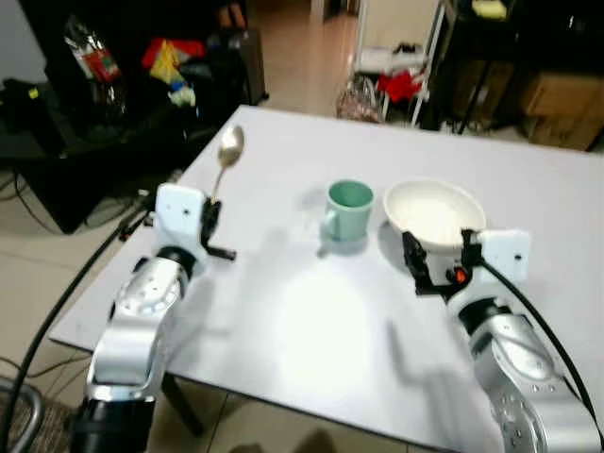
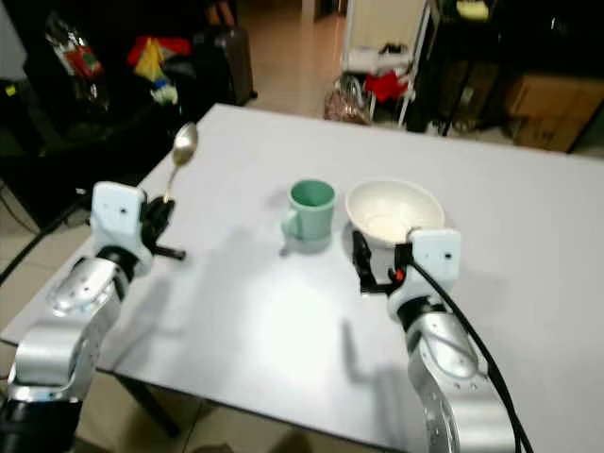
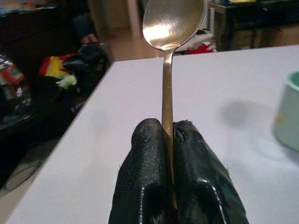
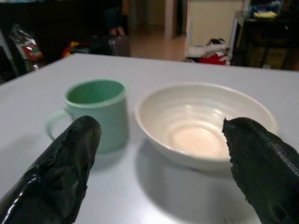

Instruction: Setting the table

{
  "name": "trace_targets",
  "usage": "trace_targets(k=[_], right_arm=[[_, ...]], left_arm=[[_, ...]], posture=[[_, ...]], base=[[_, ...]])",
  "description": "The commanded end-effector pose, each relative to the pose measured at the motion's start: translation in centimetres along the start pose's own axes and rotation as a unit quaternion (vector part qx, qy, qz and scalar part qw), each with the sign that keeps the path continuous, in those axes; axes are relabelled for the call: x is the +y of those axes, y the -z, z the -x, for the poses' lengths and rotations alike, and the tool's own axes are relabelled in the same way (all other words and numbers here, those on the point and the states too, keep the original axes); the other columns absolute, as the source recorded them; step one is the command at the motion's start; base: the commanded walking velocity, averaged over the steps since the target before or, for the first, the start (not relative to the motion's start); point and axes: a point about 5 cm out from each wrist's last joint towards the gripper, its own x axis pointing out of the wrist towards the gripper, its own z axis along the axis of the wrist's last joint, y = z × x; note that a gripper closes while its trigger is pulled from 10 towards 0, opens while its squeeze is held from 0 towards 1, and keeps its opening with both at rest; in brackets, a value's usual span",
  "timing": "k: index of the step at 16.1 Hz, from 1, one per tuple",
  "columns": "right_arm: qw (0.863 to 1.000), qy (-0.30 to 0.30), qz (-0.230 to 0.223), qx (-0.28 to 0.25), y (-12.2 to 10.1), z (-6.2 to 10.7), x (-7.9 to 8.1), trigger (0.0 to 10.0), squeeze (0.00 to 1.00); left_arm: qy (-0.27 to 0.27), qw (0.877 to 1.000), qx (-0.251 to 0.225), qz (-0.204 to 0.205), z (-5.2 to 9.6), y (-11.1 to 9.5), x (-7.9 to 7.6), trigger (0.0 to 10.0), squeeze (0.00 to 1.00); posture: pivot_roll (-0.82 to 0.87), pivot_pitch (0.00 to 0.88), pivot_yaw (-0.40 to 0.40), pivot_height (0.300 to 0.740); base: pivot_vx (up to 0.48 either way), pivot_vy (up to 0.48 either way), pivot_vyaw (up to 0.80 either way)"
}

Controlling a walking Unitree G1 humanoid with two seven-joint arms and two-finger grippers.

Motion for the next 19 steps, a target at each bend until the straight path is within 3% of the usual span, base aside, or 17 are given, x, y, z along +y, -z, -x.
trace_targets(k=[1, 8, 10, 12, 14, 16, 19], right_arm=[[1.0, 0.008, 0.002, -0.004, -0.2, 0.2, -0.3, 10.0, 0.0], [1.0, 0.018, -0.002, 0.007, -0.1, 0.5, -0.5, 10.0, 0.0], [1.0, 0.02, -0.001, 0.007, -0.1, 0.6, -0.5, 10.0, 0.0], [1.0, 0.017, 0.0, 0.004, -0.1, 0.6, -0.6, 10.0, 0.0], [1.0, 0.008, 0.001, 0.005, -0.2, 0.6, -0.6, 10.0, 0.0], [0.999, -0.033, 0.006, 0.017, 0.0, 0.8, -0.4, 10.0, 0.0], [0.995, -0.085, 0.016, 0.048, 0.6, 1.5, -0.6, 10.0, 0.0]], left_arm=[[0.012, 1.0, -0.012, -0.005, -0.1, -0.6, -0.4, 10.0, 0.0], [0.033, 0.999, -0.022, -0.022, -0.4, -0.8, -1.2, 10.0, 0.0], [0.038, 0.998, -0.023, -0.043, -0.3, -0.8, -1.5, 10.0, 0.0], [0.024, 1.0, -0.011, -0.016, -0.2, -0.5, -1.2, 10.0, 0.0], [0.023, 0.999, -0.004, -0.025, -0.2, -0.4, -1.1, 10.0, 0.0], [0.026, 0.998, 0.025, -0.042, 0.1, 0.2, -1.2, 10.0, 0.0], [0.007, 0.99, 0.123, -0.075, 0.9, 2.6, -0.6, 10.0, 0.0]], posture=[[-0.01, 0.0, 0.014, 0.74], [-0.03, 0.0, 0.03, 0.74], [-0.03, 0.0, 0.03, 0.74], [-0.03, 0.0, 0.029, 0.74], [-0.02, 0.0, 0.026, 0.74], [-0.02, 0.0, 0.021, 0.74], [-0.02, 0.0, 0.019, 0.74]], base=[[0.0, 0.0, 0.0], [0.0, 0.181, -0.66], [0.0, -0.48, -0.25], [0.0, -0.165, 0.0], [0.0, 0.0, 0.0], [0.0, 0.0, 0.0], [0.0, 0.0, 0.0]])
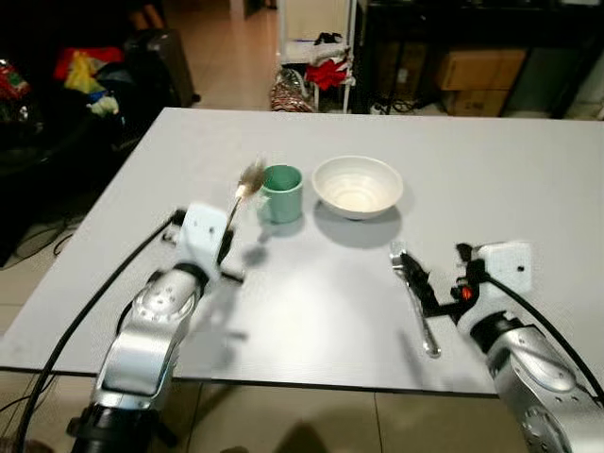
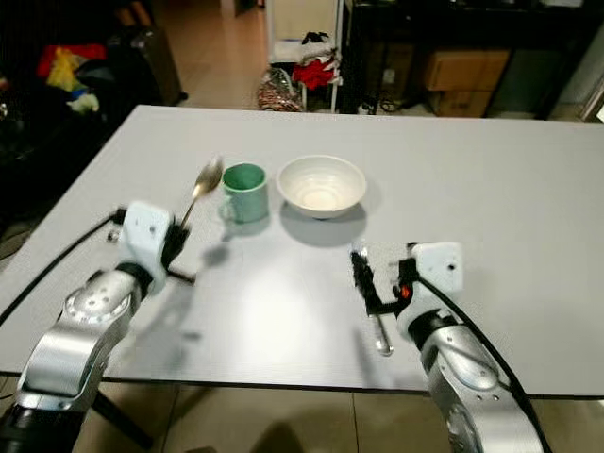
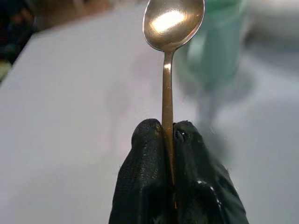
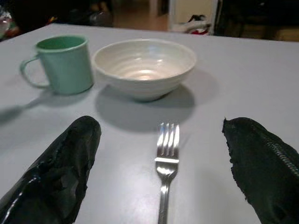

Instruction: Setting the table

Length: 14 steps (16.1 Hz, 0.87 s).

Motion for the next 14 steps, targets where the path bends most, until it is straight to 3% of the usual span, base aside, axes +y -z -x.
trace_targets(k=[1, 5, 13, 14], right_arm=[[1.0, -0.019, 0.0, 0.006, -0.1, 0.3, 0.2, 10.0, 0.0], [0.997, -0.061, 0.019, 0.037, 0.4, 1.0, 0.1, 10.0, 0.0], [0.992, -0.105, 0.038, 0.057, 0.7, 1.6, 0.8, 10.0, 0.0], [0.992, -0.11, 0.039, 0.057, 0.7, 1.7, 0.9, 10.0, 0.0]], left_arm=[[-0.003, 1.0, 0.017, -0.008, 0.2, 0.1, -0.1, 10.0, 0.0], [0.018, 0.992, 0.123, 0.01, 1.1, 2.2, -1.1, 10.0, 0.0], [0.021, 0.988, 0.153, 0.028, 1.5, 1.8, -2.8, 10.0, 0.0], [0.021, 0.987, 0.157, 0.033, 1.5, 1.8, -2.8, 10.0, 0.64]], posture=[[-0.02, 0.0, 0.019, 0.74], [-0.02, 0.0, 0.001, 0.74], [-0.02, 0.0, -0.018, 0.74], [-0.02, 0.0, -0.018, 0.74]], base=[[0.0, 0.0, 0.0], [0.0, 0.0, 0.0], [0.0, 0.0, 0.0], [0.0, 0.0, 0.0]])
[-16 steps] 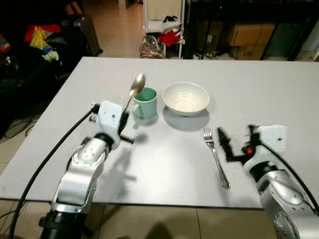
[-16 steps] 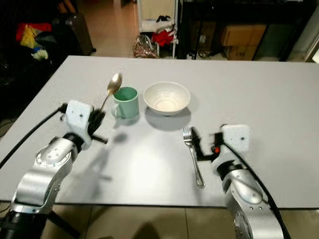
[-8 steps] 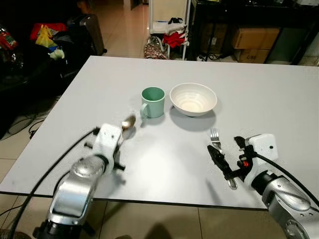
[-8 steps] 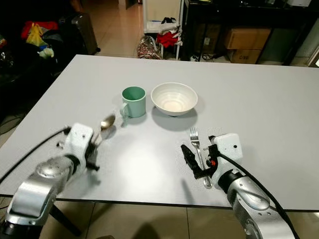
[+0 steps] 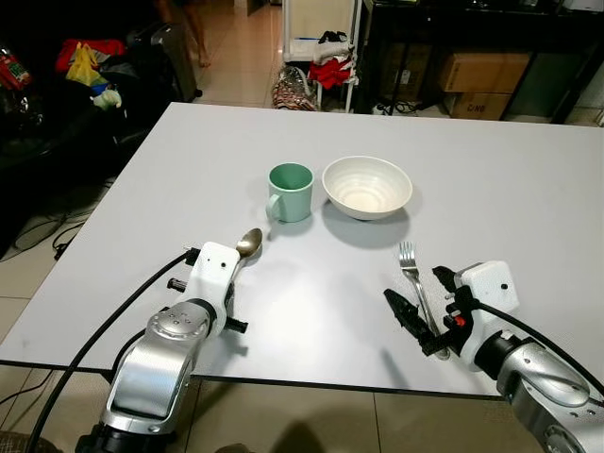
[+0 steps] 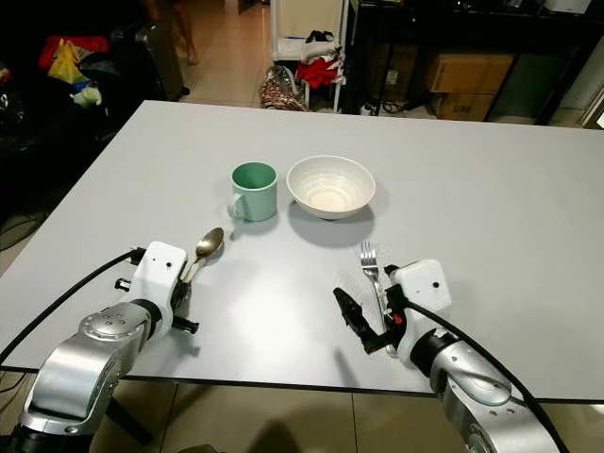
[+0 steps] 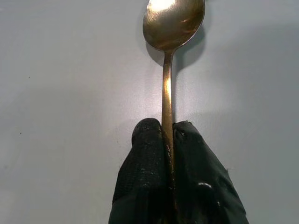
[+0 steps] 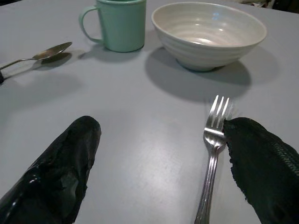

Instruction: Setting the table

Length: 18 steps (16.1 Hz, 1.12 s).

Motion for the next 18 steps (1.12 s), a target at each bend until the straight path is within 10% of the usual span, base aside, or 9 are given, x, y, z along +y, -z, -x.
trace_targets(k=[1, 9, 10, 11, 12, 18], right_arm=[[1.0, -0.014, 0.001, -0.005, -0.4, 0.2, 0.4, 10.0, 0.0], [0.999, -0.032, 0.005, -0.001, -0.2, 0.2, 0.7, 10.0, 0.0], [0.999, -0.036, 0.005, -0.005, -0.4, 0.2, 0.6, 10.0, 0.0], [0.999, -0.036, 0.005, -0.005, -0.4, 0.2, 0.6, 10.0, 0.0], [0.999, -0.043, 0.006, -0.009, -0.5, 0.0, 0.5, 10.0, 0.0], [0.999, -0.016, -0.004, -0.033, -0.8, -0.6, 0.8, 10.0, 0.0]], left_arm=[[0.003, 1.0, 0.002, 0.002, 0.0, -0.3, -0.1, 10.0, 0.96], [0.018, 1.0, -0.018, 0.01, 0.2, -1.2, 0.0, 10.0, 1.0], [0.029, 0.998, -0.047, 0.017, 0.4, -2.0, 0.3, 10.0, 0.72], [0.029, 0.998, -0.047, 0.017, 0.4, -2.0, 0.3, 10.0, 0.72], [0.041, 0.995, -0.081, 0.032, 0.8, -3.1, 1.1, 10.0, 0.0], [-0.059, 0.983, -0.175, -0.003, 0.3, -4.9, 4.9, 10.0, 0.0]], posture=[[-0.02, 0.0, -0.018, 0.74], [-0.01, 0.0, -0.013, 0.74], [0.0, 0.0, -0.018, 0.74], [0.0, 0.0, -0.018, 0.74], [0.0, 0.0, -0.018, 0.74], [-0.01, 0.0, 0.013, 0.74]], base=[[0.0, 0.0, 0.0], [0.0, 0.0, 0.0], [0.0, 0.0, 0.0], [0.0, 0.0, 0.0], [0.0, 0.0, 0.0], [0.0, 0.0, 0.0]])
